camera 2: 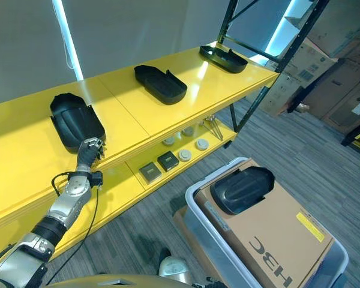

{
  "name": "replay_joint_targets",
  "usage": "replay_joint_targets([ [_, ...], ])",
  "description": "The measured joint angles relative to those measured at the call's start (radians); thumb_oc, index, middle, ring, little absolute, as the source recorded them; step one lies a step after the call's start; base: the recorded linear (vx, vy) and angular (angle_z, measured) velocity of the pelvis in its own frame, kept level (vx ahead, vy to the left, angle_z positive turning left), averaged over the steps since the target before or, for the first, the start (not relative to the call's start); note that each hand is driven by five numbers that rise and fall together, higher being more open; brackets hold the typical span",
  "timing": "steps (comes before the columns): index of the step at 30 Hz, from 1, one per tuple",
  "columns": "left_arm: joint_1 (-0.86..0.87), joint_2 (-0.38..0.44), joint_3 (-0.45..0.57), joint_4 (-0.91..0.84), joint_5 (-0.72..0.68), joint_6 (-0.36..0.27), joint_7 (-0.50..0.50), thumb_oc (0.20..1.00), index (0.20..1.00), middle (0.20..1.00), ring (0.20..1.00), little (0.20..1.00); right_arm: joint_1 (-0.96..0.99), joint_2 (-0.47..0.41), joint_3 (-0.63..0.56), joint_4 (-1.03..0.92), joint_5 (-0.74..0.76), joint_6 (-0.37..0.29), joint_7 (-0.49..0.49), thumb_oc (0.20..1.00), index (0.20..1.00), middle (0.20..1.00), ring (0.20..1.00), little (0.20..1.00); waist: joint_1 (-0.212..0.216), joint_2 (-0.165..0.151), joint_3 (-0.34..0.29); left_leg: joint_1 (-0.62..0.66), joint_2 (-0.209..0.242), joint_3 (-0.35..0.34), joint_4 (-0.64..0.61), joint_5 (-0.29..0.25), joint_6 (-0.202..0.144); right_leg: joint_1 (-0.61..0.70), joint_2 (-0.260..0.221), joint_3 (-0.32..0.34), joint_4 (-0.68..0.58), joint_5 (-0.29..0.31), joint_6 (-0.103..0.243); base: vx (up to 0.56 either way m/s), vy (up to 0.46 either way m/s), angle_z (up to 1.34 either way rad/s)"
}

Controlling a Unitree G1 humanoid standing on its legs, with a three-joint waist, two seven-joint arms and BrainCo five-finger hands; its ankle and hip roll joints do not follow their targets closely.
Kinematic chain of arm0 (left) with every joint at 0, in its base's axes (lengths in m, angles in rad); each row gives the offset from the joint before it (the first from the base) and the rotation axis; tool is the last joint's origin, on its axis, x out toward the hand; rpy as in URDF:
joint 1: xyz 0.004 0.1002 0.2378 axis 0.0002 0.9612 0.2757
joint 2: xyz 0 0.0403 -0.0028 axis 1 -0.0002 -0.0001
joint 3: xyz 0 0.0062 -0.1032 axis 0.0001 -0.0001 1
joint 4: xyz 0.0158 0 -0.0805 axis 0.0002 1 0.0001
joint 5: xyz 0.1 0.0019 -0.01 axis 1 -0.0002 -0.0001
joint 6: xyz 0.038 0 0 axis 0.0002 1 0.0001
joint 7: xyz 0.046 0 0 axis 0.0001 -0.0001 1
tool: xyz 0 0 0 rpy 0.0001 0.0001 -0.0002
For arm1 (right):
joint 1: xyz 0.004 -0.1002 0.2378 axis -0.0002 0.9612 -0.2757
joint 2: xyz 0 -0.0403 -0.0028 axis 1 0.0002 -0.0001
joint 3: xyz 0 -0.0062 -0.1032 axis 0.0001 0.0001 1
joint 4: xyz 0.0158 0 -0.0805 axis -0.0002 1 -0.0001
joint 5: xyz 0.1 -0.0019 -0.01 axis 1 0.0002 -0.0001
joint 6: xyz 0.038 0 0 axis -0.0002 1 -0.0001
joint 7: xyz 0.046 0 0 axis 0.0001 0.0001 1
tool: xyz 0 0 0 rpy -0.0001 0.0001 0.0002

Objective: Move parts from the plastic box to the shelf.

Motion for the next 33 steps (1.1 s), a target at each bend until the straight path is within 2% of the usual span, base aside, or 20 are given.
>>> replay_joint_targets([
  [11,-0.001,-0.011,0.028,0.01,0.0,-0.013,0.013,0.2,0.2,0.2,0.2,0.2,0.002,0.0,0.0,0.0,0.0,0.002,0.0,1.0,1.0,1.0,1.0,1.0,-0.01,0.007,0.008,0.0,0.0,0.0,-0.001,0.0,0.0,0.0,0.0,0.0,0.0,0.0,0.0,0.0,0.0,0.0],
  [12,-0.001,-0.011,0.028,0.01,0.0,-0.017,0.006,0.435,0.435,0.435,0.435,0.435,0.002,0.0,0.0,0.0,0.0,0.002,0.0,1.0,1.0,1.0,1.0,1.0,-0.008,0.01,0.01,0.0,0.0,0.0,0.0,0.0,0.0,0.0,0.0,0.0,0.0,0.0,0.0,0.0,0.0,0.0],
  [13,-0.001,-0.011,0.028,0.01,0.0,-0.019,-0.003,1.0,1.0,1.0,1.0,1.0,0.001,0.0,0.0,0.0,0.0,0.002,0.0,1.0,1.0,1.0,1.0,1.0,-0.007,0.01,0.011,0.0,0.0,0.0,-0.001,0.0,0.0,-0.001,0.0,0.0,0.0,0.0,0.0,0.0,0.0,0.0],
  [18,-0.001,-0.009,0.027,-0.034,-0.001,-0.021,-0.06,1.0,1.0,1.0,1.0,1.0,0.0,0.0,0.0,-0.001,0.0,0.001,0.0,1.0,1.0,1.0,1.0,1.0,0.003,0.012,0.027,-0.001,0.0,0.0,-0.001,0.0,0.001,0.0,0.0,0.0,0.0,0.0,0.0,0.0,0.0,0.0],
  [23,0.007,0.018,0.023,-0.255,-0.005,-0.03,-0.145,1.0,1.0,1.0,1.0,1.0,-0.007,0.0,-0.006,-0.001,0.0,-0.002,-0.001,1.0,1.0,1.0,1.0,1.0,0.013,0.017,0.038,-0.004,-0.001,-0.001,-0.003,0.001,0.0,0.001,0.0,-0.004,-0.003,0.001,-0.001,0.0,0.0,0.0],
  [26,0.057,0.075,0.022,-0.493,-0.053,-0.032,-0.246,1.0,1.0,1.0,1.0,1.0,-0.009,-0.001,-0.03,0.0,0.001,-0.014,-0.005,1.0,1.0,1.0,1.0,1.0,0.021,0.03,0.046,-0.003,-0.004,-0.003,-0.007,0.001,-0.001,0.006,0.0,-0.008,-0.005,0.008,-0.008,-0.01,0.004,0.02],
  [29,0.072,0.085,0.027,-0.551,-0.106,-0.022,-0.328,1.0,1.0,1.0,1.0,1.0,-0.011,-0.002,-0.049,-0.001,0.002,-0.02,-0.009,1.0,1.0,1.0,1.0,1.0,0.045,0.046,0.051,0.001,-0.006,-0.007,-0.007,0.001,-0.001,0.016,0.0,-0.009,-0.012,0.009,-0.006,-0.03,0.016,0.03],
  [33,0.2,0.139,0.027,-0.666,-0.203,0.021,-0.449,1.0,1.0,1.0,1.0,1.0,-0.008,-0.007,-0.083,-0.004,0.019,-0.039,-0.012,1.0,1.0,1.0,1.0,1.0,0.063,0.062,0.053,0.004,-0.013,-0.012,-0.024,0.004,-0.002,0.018,0.0,-0.012,-0.021,0.01,-0.006,-0.01,0.01,0.03],
])
